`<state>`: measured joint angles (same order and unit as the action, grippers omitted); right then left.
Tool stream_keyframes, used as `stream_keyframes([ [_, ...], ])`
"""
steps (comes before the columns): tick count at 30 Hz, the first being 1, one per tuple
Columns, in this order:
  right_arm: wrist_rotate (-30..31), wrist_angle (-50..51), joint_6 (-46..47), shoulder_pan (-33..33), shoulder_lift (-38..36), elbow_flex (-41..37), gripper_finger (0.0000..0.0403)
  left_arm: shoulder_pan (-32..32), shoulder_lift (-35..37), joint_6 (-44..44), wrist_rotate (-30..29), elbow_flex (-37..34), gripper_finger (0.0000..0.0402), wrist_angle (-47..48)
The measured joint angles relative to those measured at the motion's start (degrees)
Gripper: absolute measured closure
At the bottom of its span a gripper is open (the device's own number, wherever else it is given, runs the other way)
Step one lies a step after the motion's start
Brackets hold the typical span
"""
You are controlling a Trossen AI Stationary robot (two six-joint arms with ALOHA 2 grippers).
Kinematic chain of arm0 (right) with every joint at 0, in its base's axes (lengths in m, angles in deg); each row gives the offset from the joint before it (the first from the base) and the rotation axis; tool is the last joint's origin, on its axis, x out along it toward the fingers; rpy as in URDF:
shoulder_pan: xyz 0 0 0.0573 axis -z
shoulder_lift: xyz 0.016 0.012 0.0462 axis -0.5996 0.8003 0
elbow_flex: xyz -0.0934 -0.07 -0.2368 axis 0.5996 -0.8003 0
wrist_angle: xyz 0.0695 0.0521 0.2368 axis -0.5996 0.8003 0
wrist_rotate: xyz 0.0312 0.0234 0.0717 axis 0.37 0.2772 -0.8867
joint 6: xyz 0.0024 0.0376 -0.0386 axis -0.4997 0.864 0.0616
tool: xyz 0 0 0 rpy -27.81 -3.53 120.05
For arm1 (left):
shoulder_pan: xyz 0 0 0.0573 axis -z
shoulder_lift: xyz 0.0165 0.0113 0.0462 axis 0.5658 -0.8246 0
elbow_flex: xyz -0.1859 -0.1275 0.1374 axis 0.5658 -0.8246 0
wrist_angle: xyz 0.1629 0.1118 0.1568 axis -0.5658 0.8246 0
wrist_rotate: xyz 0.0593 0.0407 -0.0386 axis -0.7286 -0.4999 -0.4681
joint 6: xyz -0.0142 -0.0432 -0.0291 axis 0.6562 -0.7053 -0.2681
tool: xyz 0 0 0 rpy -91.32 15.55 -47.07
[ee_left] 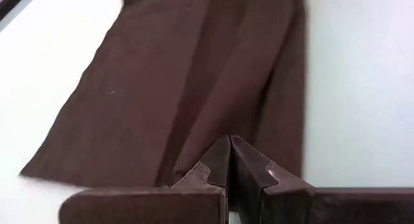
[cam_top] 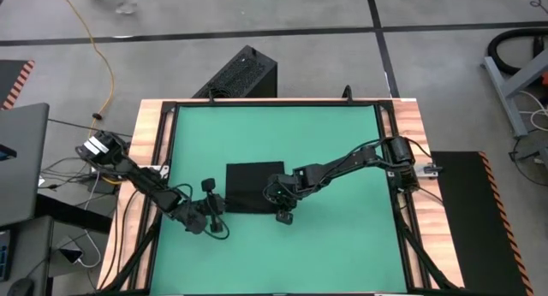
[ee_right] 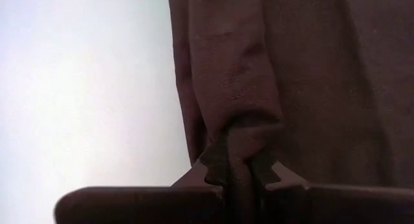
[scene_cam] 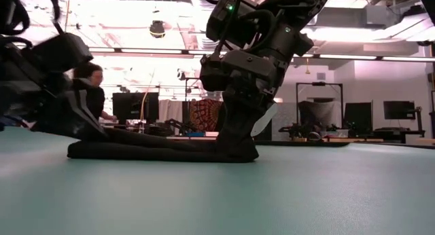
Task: Roll towel
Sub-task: Roll the black towel
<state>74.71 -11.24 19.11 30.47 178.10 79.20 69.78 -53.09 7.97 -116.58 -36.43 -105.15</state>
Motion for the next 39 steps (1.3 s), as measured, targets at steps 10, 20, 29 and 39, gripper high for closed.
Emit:
stream_keyframes([
  [10, 1.7, 0.1, -0.3, 0.0, -0.6, 0.0, 0.0336, -4.4, 0.0, -0.6, 6.6, 0.0, 0.0401, 0.2],
  [20, 14.4, 5.3, -1.1, -0.7, -10.1, -0.1, 0.0301, -4.6, 0.0, -3.6, 7.4, -1.9, 0.0401, 0.7],
  [29, 18.3, 6.1, -6.3, -0.5, -11.8, -0.1, 0.0272, -4.6, 0.0, -3.2, 7.7, -2.0, 0.0401, 0.2],
  [39, 30.1, 6.1, -14.0, -3.0, -18.1, 0.0, 0.0284, -4.6, 0.0, -3.4, 8.0, -2.0, 0.0401, 0.5],
])
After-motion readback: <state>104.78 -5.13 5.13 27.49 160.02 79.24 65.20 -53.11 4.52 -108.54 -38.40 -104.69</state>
